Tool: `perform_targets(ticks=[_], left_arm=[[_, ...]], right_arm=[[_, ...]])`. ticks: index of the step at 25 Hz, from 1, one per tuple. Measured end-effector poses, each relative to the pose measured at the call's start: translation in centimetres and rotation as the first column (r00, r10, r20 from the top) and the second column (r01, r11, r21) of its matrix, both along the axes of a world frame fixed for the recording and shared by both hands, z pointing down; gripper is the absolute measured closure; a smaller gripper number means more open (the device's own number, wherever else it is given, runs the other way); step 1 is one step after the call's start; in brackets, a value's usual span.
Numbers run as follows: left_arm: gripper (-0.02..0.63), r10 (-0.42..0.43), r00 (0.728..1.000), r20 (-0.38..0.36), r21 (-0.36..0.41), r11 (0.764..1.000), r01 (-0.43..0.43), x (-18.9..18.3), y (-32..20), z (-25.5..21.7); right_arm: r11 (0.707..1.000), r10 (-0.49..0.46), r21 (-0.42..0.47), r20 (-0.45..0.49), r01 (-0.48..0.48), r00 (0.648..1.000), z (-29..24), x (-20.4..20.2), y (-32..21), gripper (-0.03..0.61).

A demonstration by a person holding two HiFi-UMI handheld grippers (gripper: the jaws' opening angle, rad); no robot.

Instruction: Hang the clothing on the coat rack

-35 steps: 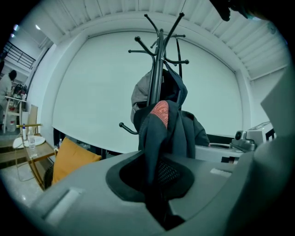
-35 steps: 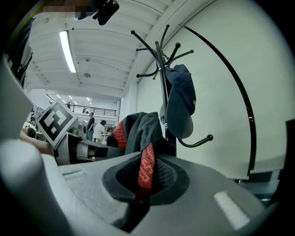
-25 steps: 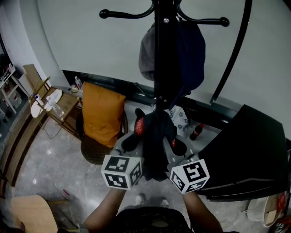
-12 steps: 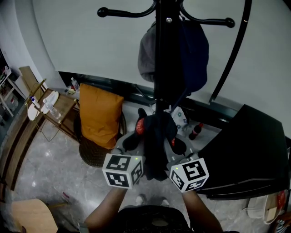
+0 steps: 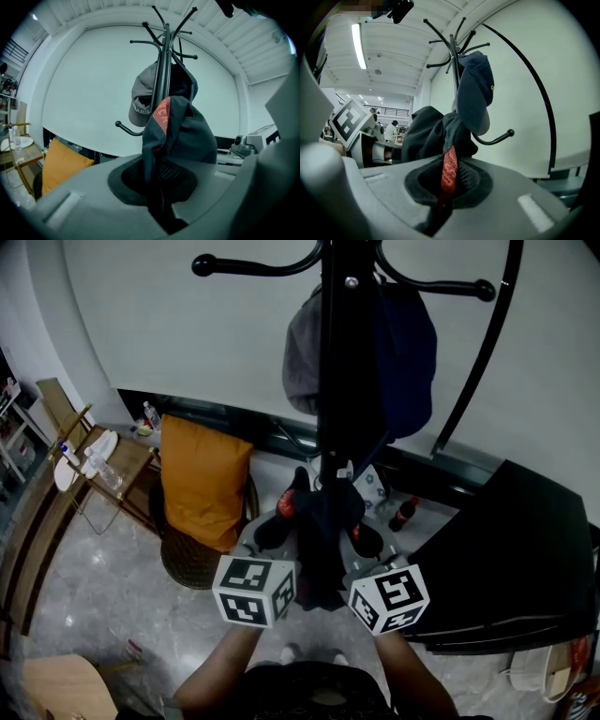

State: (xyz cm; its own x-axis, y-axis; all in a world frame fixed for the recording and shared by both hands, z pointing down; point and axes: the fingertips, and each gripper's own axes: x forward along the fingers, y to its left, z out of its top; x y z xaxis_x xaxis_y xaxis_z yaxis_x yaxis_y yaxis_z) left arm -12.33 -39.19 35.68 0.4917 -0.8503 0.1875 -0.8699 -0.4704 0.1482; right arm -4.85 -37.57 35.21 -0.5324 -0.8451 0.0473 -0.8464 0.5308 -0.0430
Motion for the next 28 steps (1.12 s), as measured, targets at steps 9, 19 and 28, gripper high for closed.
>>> perform_targets(ticks=[9, 19, 28], left_arm=[[0.581, 0.020, 1.000, -0.007, -0.005, 1.000, -0.020, 0.7, -1.5, 0.4], [0.581, 0.054, 0.998, -0.016, -0.009, 0.999, -0.054, 1.3, -2.1, 0.8], [0.581, 0.061, 0.998, -0.017, -0.024, 0.998, -0.061, 1.4, -2.3, 1.4]], right_arm=[[1.000, -0.005, -0.012, -0.005, 0.004, 1.000, 0.4, 0.1, -1.5, 0.563], [1.000, -0.011, -0.021, 0.001, 0.011, 1.000, 0.9, -0.1, -2.3, 0.563], [0.999, 0.000, -0.036, 0.003, 0.001, 1.000, 1.6, 0.0, -2.4, 0.563]])
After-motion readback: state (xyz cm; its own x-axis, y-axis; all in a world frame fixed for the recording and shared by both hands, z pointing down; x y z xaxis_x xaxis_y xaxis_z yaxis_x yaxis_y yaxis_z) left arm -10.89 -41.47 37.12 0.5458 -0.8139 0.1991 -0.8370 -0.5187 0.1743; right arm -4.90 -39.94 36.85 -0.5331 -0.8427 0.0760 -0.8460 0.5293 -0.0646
